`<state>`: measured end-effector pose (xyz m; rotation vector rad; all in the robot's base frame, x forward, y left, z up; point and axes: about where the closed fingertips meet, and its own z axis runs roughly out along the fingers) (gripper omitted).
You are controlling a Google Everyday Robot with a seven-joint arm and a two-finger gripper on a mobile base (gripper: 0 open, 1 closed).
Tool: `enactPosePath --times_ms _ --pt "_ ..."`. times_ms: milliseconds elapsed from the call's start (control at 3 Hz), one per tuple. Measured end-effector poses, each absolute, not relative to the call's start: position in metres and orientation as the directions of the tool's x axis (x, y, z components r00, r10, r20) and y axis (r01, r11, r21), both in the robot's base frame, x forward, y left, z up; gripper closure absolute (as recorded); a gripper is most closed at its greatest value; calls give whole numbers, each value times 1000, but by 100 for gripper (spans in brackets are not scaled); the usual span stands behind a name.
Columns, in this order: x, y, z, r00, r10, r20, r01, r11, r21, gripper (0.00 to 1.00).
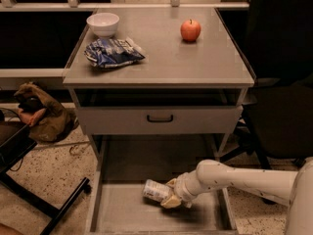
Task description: Place blue plastic bottle into middle drawer
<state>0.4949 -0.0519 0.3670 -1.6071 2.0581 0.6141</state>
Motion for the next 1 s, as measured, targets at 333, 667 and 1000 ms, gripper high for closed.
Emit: enactPosePath --times_ms 333,667,1000 --pt "495 -52 367 -216 -770 -600 -973 220 68 12" --pt "495 -52 367 -216 -770 -600 -973 220 68 0" --pt "495 -52 367 -216 -770 -600 -973 220 68 0"
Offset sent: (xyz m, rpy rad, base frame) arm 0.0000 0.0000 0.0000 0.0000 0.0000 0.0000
